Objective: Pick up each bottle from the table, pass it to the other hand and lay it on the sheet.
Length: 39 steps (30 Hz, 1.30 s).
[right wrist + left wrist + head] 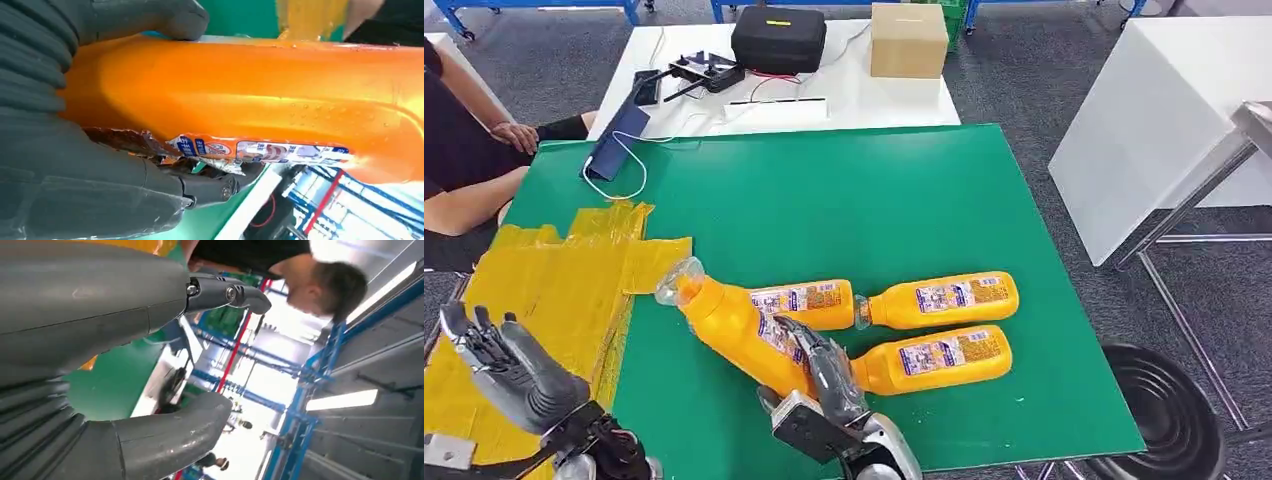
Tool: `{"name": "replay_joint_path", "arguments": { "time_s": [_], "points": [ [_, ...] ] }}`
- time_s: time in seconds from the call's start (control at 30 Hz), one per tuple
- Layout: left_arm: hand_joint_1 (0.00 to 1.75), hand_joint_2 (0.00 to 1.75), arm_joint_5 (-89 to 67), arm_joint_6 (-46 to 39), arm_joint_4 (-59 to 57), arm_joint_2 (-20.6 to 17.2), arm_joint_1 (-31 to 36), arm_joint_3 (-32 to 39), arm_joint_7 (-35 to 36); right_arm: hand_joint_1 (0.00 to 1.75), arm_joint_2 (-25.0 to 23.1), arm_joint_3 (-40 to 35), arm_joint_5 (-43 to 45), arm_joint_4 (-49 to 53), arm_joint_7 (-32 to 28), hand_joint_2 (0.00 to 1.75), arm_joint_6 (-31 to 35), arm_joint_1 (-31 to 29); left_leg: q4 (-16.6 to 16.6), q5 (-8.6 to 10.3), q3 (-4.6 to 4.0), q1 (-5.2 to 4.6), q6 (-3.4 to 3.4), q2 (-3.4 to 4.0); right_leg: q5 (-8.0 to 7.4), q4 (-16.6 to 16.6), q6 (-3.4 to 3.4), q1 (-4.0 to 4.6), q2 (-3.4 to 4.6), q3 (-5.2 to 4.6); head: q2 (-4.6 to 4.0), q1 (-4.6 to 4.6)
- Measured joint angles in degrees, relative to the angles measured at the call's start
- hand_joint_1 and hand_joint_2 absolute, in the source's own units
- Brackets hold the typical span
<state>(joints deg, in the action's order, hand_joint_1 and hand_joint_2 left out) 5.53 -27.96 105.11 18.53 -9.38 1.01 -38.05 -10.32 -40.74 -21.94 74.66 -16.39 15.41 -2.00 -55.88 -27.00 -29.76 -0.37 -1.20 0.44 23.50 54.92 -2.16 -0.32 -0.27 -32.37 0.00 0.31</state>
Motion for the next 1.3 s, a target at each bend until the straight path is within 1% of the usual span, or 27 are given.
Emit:
{"name": "replay_joint_path", "arguments": {
  "time_s": [0.13, 0.2, 0.27, 0.3, 0.33, 0.37, 0.4, 0.43, 0.57, 0.67, 0.9, 0.97, 1.03, 1.3],
  "points": [
    [0.00, 1.75, 0.0, 0.6, 0.9, 0.2, -0.6, 0.6, 0.0, 1.75, 0.0, 0.8, 0.5, 0.9, -0.5, 1.75, -0.4, 0.4, 0.0, 0.00, 0.01, -0.01, 0.00, 0.00, 0.00, 0.0, 0.00, -0.01, 0.00, 0.00, 0.00, 0.00],
    [0.00, 1.75, 0.6, 4.6, 0.7, 0.2, -1.0, 0.6, 0.0, 1.75, 0.0, 1.1, 1.2, 1.4, -1.0, 1.75, -0.4, 0.6, 0.0, 0.00, 0.02, -0.02, 0.00, 0.00, 0.00, 0.0, 0.00, -0.01, 0.00, -0.01, 0.00, 0.00],
    [0.00, 1.75, 3.9, 14.7, -0.9, -0.1, -1.2, 0.0, 1.7, 1.75, 0.1, 1.5, 2.2, 1.8, -2.0, 1.75, -0.7, 0.7, 0.0, 0.00, 0.02, -0.04, 0.00, 0.00, 0.00, 0.0, 0.00, -0.03, 0.00, -0.04, 0.02, -0.02],
    [0.00, 1.75, 6.6, 22.5, -2.5, -0.7, -1.2, -0.9, 3.8, 1.75, 0.1, 1.6, 2.7, 1.9, -2.6, 1.75, -1.3, 0.7, 0.0, 0.00, 0.02, -0.04, 0.00, -0.02, 0.00, 0.0, 0.00, -0.03, -0.01, -0.03, 0.00, 0.00],
    [0.00, 1.75, 8.2, 32.9, -4.8, -2.0, -1.3, -2.6, 6.2, 1.75, 0.1, 1.6, 3.2, 1.9, -3.3, 1.75, -2.3, 0.7, 0.0, 0.00, 0.01, -0.04, 0.00, -0.02, 0.00, 0.0, 0.00, -0.03, -0.01, -0.02, 0.00, 0.00],
    [0.00, 1.75, 7.5, 40.2, -6.9, -3.3, -1.4, -4.1, 6.4, 1.75, 0.1, 1.7, 3.3, 1.9, -3.9, 1.75, -3.1, 0.7, 0.0, -0.01, -0.01, -0.04, 0.00, 0.00, 0.00, 0.0, 0.00, -0.04, 0.01, -0.03, 0.00, -0.02],
    [0.00, 1.75, 6.7, 45.1, -8.6, -4.1, -1.4, -5.4, 6.4, 1.75, 0.1, 1.7, 3.4, 1.9, -4.4, 1.75, -3.7, 0.7, 0.0, -0.02, -0.01, -0.04, 0.01, 0.07, -0.01, 0.0, 0.00, -0.05, 0.04, -0.05, 0.00, 0.00],
    [0.00, 1.75, 6.3, 46.9, -9.8, -4.6, -1.4, -6.2, 6.3, 1.75, 0.1, 1.7, 3.4, 1.9, -4.5, 1.75, -4.0, 0.7, 0.0, -0.02, 0.00, -0.04, 0.01, 0.09, -0.01, 0.0, 0.00, -0.05, 0.07, -0.06, 0.00, -0.02],
    [0.00, 1.75, 6.1, 46.2, -13.4, -6.5, -1.5, -7.9, 6.1, 1.75, 0.1, 1.9, 3.5, 1.9, -4.6, 1.75, -4.2, 0.8, 0.0, -0.02, -0.05, -0.02, 0.02, 0.05, -0.01, 0.0, 0.00, -0.02, 0.05, -0.10, 0.00, -0.02],
    [0.00, 1.75, 6.1, 46.2, -14.6, -7.1, -1.5, -8.8, 6.1, 1.75, 0.1, 2.0, 3.5, 1.9, -4.6, 1.75, -4.3, 0.8, 0.0, -0.02, -0.06, -0.01, 0.02, 0.05, 0.00, 0.0, 0.00, -0.01, 0.05, -0.10, 0.00, 0.00],
    [0.00, 1.75, 6.1, 46.3, -16.0, -8.0, -1.4, -9.5, 6.1, 1.75, 0.0, 2.4, 3.5, 1.9, -4.6, 1.75, -4.4, 1.0, 0.0, -0.02, -0.07, -0.01, 0.02, 0.05, -0.01, 0.0, 0.00, -0.02, 0.05, -0.10, 0.00, -0.02],
    [0.00, 1.75, 6.1, 47.7, -16.2, -8.2, -1.4, -9.7, 6.4, 1.75, 0.0, 2.4, 3.4, 1.9, -4.6, 1.75, -4.7, 1.0, 0.0, -0.02, -0.07, -0.01, 0.02, 0.05, 0.00, 0.0, 0.00, -0.02, 0.05, -0.10, 0.00, -0.02],
    [0.00, 1.75, 5.6, 49.6, -16.4, -8.5, -1.4, -10.6, 6.5, 1.75, 0.0, 2.4, 3.1, 1.9, -4.9, 1.75, -5.4, 1.0, 0.0, -0.02, -0.08, -0.01, 0.02, 0.03, 0.00, 0.0, 0.00, -0.02, 0.04, -0.10, 0.00, 0.00],
    [0.00, 1.75, 4.6, 49.9, -18.3, -8.7, -0.8, -11.2, 6.5, 1.75, -0.4, 1.4, 2.1, 1.2, -4.9, 1.75, -8.0, 0.0, 0.0, -0.01, -0.10, -0.01, 0.02, 0.04, -0.01, 0.0, 0.00, -0.02, 0.04, -0.10, 0.00, 0.00]
  ]
}}
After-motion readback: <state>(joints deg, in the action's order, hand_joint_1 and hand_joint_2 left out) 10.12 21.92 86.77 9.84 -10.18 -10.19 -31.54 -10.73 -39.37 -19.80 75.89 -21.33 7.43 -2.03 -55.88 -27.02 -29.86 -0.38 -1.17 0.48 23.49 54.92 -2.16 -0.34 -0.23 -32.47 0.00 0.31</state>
